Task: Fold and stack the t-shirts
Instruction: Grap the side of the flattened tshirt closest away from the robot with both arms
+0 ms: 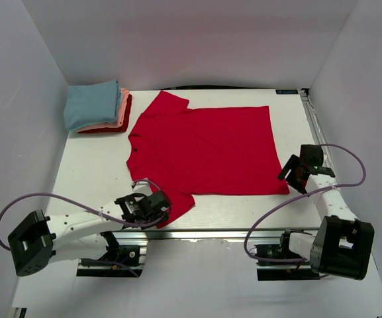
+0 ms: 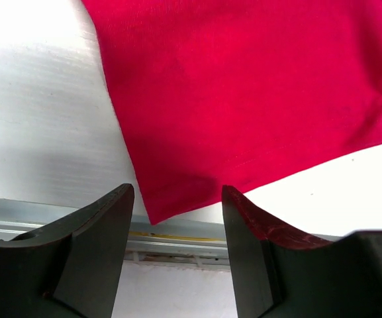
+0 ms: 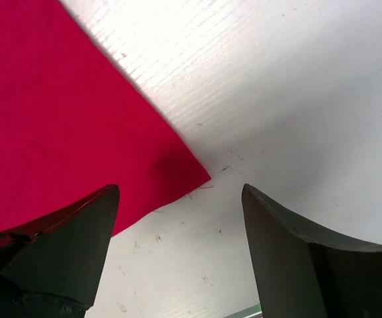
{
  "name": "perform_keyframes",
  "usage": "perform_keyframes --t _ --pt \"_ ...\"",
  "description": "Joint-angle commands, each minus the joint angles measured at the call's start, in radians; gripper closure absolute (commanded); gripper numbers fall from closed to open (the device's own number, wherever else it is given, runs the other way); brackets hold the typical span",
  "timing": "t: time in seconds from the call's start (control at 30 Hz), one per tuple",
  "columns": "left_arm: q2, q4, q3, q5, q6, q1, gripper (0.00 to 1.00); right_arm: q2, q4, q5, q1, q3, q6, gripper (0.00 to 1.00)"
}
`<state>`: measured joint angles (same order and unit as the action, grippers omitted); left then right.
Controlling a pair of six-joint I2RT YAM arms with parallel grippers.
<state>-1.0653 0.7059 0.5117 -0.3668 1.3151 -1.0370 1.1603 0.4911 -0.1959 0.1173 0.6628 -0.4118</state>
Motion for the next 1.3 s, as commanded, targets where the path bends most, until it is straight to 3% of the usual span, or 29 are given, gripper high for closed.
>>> perform_keyframes --t 0.0,0.3,0.47,0.67,1.1,1.2,1.23,1.27 --pt "0.016 0.001 -0.001 -0.043 0.084 -0.021 0.34 -0.002 -0.029 0.016 0.028 0.04 0.008 0.19" --pt "-0.119 0.019 0.031 -0.058 0.105 -0.057 0.39 -0.007 -0.037 0.039 0.045 0.035 0.011 0.19" --pt "-0.107 0.132 0.1 -0.107 0.108 -0.058 0.3 -0.019 -0.043 0.055 0.047 0.02 0.011 0.19" --pt "-0.055 0.201 0.117 -0.123 0.13 -0.061 0.3 -0.01 -0.048 0.065 0.048 0.017 0.013 0.2" --pt "-0.173 0.015 0.01 -0.044 0.148 -0.095 0.37 -0.019 -0.048 0.064 0.051 0.012 0.013 0.2" --pt "-0.214 -0.013 -0.001 -0.04 0.15 -0.107 0.48 -0.022 -0.048 0.062 0.051 0.012 0.011 0.2" --pt "-0.22 -0.014 -0.001 -0.043 0.151 -0.109 0.64 -0.024 -0.046 0.062 0.051 0.012 0.01 0.2" --pt "-0.223 -0.02 -0.005 -0.047 0.154 -0.11 0.73 -0.024 -0.045 0.064 0.051 0.012 0.008 0.2"
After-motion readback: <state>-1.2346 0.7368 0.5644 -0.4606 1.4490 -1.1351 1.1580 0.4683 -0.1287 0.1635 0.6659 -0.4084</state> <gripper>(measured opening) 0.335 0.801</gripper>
